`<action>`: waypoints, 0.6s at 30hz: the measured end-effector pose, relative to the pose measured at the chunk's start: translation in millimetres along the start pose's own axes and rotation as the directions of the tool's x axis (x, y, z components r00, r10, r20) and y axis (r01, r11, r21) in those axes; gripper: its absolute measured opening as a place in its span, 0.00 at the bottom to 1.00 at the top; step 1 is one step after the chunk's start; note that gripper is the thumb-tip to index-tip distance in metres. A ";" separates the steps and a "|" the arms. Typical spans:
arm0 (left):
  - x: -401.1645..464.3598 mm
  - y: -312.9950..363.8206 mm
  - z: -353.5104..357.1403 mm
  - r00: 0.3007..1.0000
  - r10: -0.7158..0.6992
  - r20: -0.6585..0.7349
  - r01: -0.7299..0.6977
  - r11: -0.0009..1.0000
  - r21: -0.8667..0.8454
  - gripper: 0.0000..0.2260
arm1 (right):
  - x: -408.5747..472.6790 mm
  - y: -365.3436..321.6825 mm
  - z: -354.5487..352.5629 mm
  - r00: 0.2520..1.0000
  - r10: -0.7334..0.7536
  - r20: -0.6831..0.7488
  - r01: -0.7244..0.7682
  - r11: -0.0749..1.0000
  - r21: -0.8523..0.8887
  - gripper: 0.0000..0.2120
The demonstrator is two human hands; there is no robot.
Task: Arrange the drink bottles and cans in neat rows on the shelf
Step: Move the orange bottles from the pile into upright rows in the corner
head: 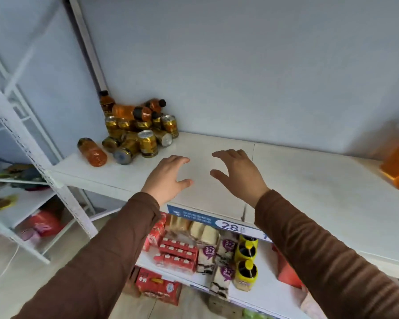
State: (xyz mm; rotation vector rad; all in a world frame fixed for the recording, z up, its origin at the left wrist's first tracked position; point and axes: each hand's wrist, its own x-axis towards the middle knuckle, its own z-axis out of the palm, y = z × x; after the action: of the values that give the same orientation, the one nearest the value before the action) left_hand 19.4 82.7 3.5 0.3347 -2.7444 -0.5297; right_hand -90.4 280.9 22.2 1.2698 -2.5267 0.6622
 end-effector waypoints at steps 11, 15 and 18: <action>28.5 -154.1 -68.2 0.988 -0.089 -0.128 0.084 0.996 -0.043 0.26 | 131.3 -84.3 80.9 0.998 -0.062 -0.014 0.063 0.995 0.076 0.23; 48.0 -211.3 -91.1 0.968 -0.199 -0.155 0.195 0.980 -0.041 0.26 | 197.5 -98.7 108.7 0.999 -0.033 -0.022 0.036 0.991 0.128 0.24; 56.8 -251.9 -104.5 0.937 -0.301 -0.179 0.298 0.954 -0.043 0.25 | 244.5 -105.9 127.8 1.000 -0.005 -0.022 0.008 0.990 0.140 0.25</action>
State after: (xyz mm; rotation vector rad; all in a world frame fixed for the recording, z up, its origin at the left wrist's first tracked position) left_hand 46.0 -194.5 11.0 0.7671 -2.5219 -0.5637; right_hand -151.9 -7.7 39.6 1.3073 -2.4956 0.8613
